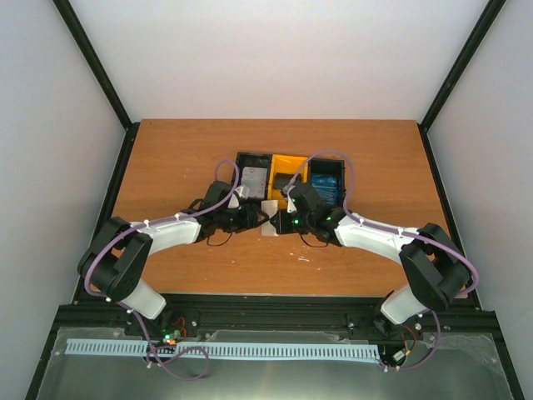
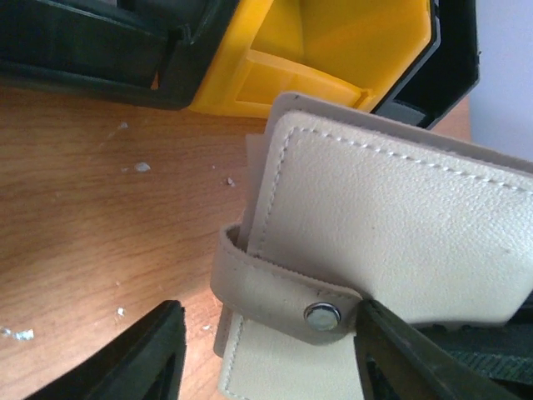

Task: Put the credit cards into the card holder
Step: Open the card holder at the center of the board.

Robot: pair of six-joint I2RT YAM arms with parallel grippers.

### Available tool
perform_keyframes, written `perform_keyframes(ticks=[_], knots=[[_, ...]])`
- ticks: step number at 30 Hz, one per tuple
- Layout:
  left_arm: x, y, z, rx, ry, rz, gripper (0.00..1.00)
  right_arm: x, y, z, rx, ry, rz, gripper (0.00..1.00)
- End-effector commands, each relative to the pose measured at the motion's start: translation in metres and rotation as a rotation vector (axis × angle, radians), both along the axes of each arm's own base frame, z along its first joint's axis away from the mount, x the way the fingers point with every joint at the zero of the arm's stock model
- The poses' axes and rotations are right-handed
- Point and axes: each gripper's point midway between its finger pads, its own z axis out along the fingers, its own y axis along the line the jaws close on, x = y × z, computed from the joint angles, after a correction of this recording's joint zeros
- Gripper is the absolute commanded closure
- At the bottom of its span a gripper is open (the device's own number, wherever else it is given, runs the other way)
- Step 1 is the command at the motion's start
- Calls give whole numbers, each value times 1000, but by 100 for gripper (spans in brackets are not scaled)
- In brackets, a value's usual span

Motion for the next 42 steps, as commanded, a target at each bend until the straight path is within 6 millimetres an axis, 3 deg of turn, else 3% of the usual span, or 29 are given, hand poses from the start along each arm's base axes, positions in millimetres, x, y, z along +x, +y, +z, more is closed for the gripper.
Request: perform_keyframes(ticks=[1, 5, 13, 20, 22, 26, 33, 37, 42], knots=[[16, 5, -11, 84, 6, 71, 49, -10, 15, 15, 44, -46, 81, 97], [15, 21, -32, 187, 45, 115, 63, -9, 13, 22, 44, -64, 78, 97], [16, 54, -55, 367, 58, 204, 67, -2, 4, 22, -5, -75, 24, 97], [12, 64, -65, 426, 87, 223, 70, 5, -7, 25, -55, -98, -33, 97], [14, 60, -53, 389, 57, 220, 70, 7, -9, 27, -64, -104, -41, 97], [22, 50, -9, 278, -76, 216, 66, 11, -16, 34, -64, -122, -39, 97], [7, 30, 58, 42, -276, 111, 39, 5, -19, 72, 114, -128, 98, 97], [-8, 17, 75, -59, -304, 22, 26, -13, -12, 99, 247, -110, 200, 97], [-17, 14, 85, -113, -338, -17, 26, -33, -1, 116, 370, -51, 285, 97]])
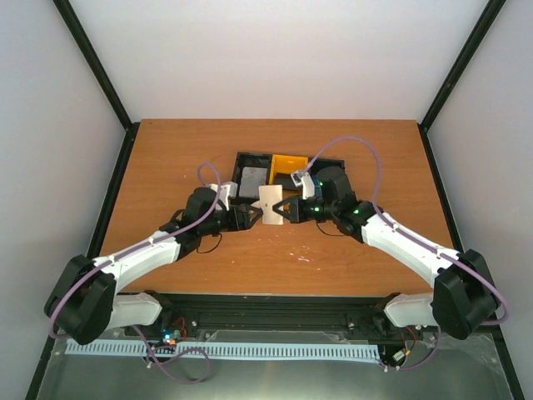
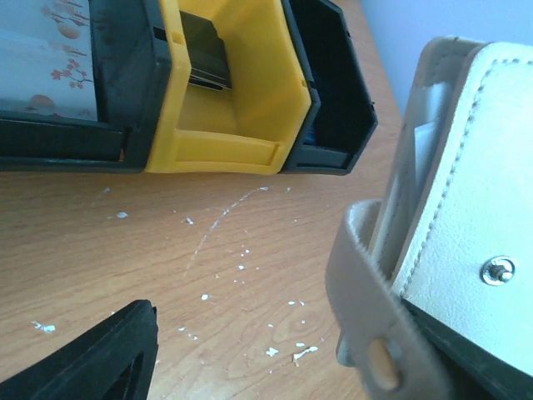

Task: Put the credit cards into the card holder
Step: Open the card holder at the center of the board.

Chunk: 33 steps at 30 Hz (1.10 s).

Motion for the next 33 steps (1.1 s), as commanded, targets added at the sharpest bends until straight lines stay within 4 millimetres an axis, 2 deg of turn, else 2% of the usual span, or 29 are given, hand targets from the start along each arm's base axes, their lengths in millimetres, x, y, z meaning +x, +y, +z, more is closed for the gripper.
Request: perform_keyframes(ticks=[1, 4, 7, 12, 17, 20, 21, 24, 27, 33], knots=[[-8, -7, 25, -77, -90, -62, 28, -24, 14, 25, 135, 33, 134, 97], [-11, 0, 42, -109, -158, -39, 37, -25, 12, 21, 122, 42, 129, 97], [-11, 10, 49, -103, -202, 10, 50, -28, 13, 21, 135, 55, 142, 97], [-15, 6, 51, -113, -213, -32, 76, -30, 15, 25, 155, 59, 157, 97], [-16, 4, 48, -118, -204, -44, 97, -29, 15, 18, 144, 73, 147, 97], [-16, 6, 45, -102, -196, -35, 99, -25, 11, 8, 113, 78, 115, 97], [-16, 7, 44, -94, -190, -31, 99, -22, 9, 1, 86, 81, 90, 92], [-19, 10, 36, -63, -137, -24, 99, -8, -4, -28, -28, 98, -9, 65], [-25, 9, 23, -30, -54, -43, 99, 0, -16, -62, -139, 137, -91, 50], [-40, 5, -10, -26, 83, -91, 99, -2, -19, -105, -211, 234, -113, 44]])
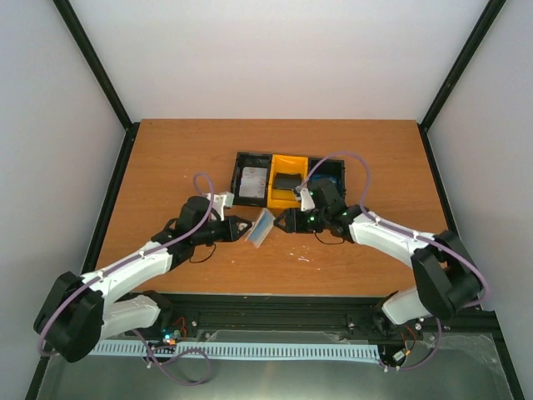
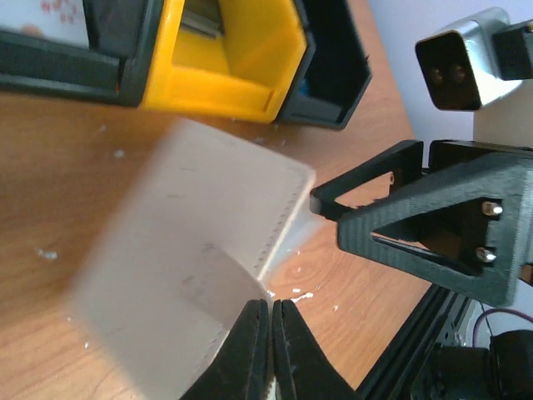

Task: Put the credit cards into the card holder
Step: Open the card holder at the center of the board.

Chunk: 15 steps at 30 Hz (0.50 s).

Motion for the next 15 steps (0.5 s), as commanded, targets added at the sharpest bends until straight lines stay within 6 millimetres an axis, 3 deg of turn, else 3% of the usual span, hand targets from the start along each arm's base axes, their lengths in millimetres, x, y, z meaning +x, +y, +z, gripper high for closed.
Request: perform_keyframes(ticks=[1, 4, 7, 15], knots=[[-8, -5, -16, 2, 100, -33, 99, -3, -6, -36, -88, 65, -31, 44], [-9, -7, -31, 14, 159, -38, 99, -6, -5, -49, -105, 100, -30, 43], [-8, -9, -37, 16, 191, -35, 100, -8, -2, -50, -101, 97, -22, 43], [-9, -21, -30, -56, 274, -49, 99, -14, 2, -57, -121, 96, -9, 48]])
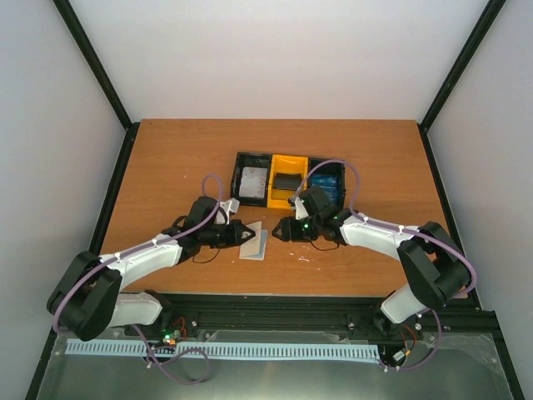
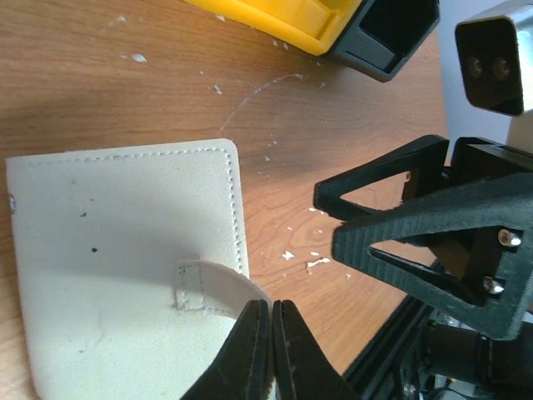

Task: Put the credit cards into the card holder
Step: Open the card holder at the center of the board.

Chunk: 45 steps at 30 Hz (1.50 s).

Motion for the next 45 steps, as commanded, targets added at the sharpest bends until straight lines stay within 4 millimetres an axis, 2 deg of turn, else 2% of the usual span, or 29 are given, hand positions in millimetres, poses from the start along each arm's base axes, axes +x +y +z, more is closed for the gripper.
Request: perform_keyframes(ticks=[1, 4, 6, 12, 21, 27, 29, 32, 34, 35, 40, 45], knots=[[0, -17, 17, -111, 62, -23, 99, 2, -4, -11, -37, -6, -26, 50], [-3, -21, 18, -163, 100, -23, 99, 8, -17, -17, -93, -27, -95, 56], [-2, -22, 21, -183, 116, -4, 99, 10, -19, -15, -99, -41, -104, 61], [0, -23, 36, -237, 160, 48, 99, 7, -4, -14, -61, -18, -39, 75], [-2, -10, 13, -181, 206, 120, 96, -5, 27, -15, 4, 24, 57, 76], [-1, 11, -9, -49, 201, 182, 91, -9, 48, -9, 31, 16, 116, 73], [-1, 23, -15, 11, 194, 221, 86, -12, 56, -6, 37, 10, 140, 73], [-2, 46, -22, 117, 193, 300, 69, -16, 66, -6, 41, 8, 172, 72], [-1, 59, -21, 164, 180, 350, 56, -19, 74, -6, 38, 3, 194, 71], [-2, 64, -19, 181, 173, 367, 53, -20, 78, -7, 36, 2, 205, 70], [4, 72, 4, 163, 77, 392, 44, -27, 95, -16, 17, 13, 245, 68], [2, 69, 19, 106, 12, 377, 47, -27, 98, -30, -16, 28, 236, 68]])
